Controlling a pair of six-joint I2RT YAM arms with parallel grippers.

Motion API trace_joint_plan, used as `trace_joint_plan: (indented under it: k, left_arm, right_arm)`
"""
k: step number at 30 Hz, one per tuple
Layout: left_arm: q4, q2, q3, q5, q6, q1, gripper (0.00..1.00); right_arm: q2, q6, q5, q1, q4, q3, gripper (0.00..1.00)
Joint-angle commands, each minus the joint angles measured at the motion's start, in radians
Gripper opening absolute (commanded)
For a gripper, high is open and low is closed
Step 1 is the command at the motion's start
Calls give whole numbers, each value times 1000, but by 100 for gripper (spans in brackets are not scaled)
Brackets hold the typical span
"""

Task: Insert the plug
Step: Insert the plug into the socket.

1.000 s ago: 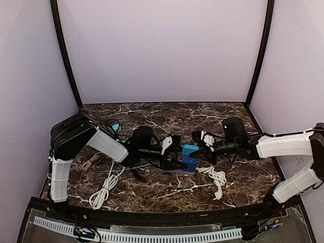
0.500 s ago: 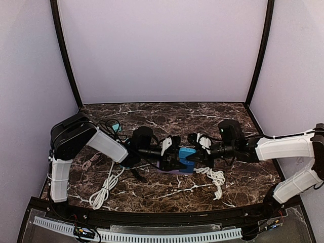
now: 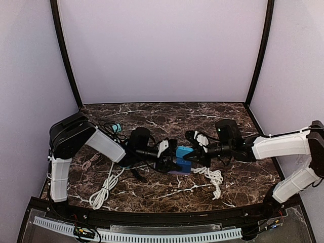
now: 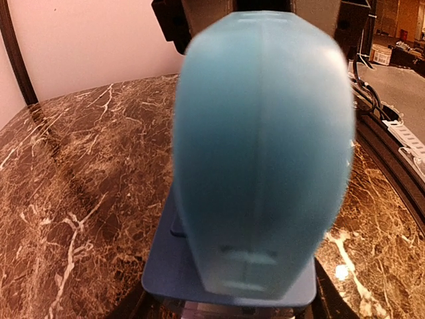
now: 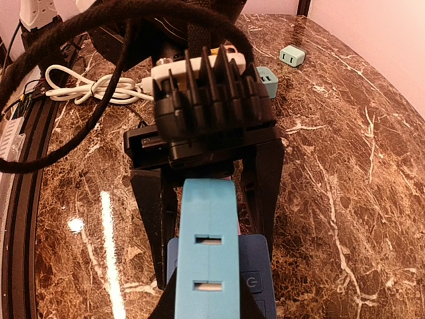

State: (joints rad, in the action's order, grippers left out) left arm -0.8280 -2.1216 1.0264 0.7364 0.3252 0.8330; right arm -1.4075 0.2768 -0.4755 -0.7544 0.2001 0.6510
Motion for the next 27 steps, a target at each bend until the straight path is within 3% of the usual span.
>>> trace_joint_plan:
  k: [1,14,20,25,27]
  left_arm:
    - [11,78,-37,33,14,-12,53]
    - [-94,141,-34,69,-116,-12,50]
    - [-133,144,-30,103,-154,-12,29]
    - [-122,138,-30,100,-154,-12,2]
    - [-101,136,-31,91,-146,-12,1]
  right_arm:
    - [-35,-42,5,-12,-107,-26,0]
    - [-37,-53,13,-12,-103,-31,0]
    - [-37,-46,3,-13,-101,-32,0]
    - [-36,-42,4,-13,-100,-30,0]
    - [-34,-39,12,-13,-102,-28,0]
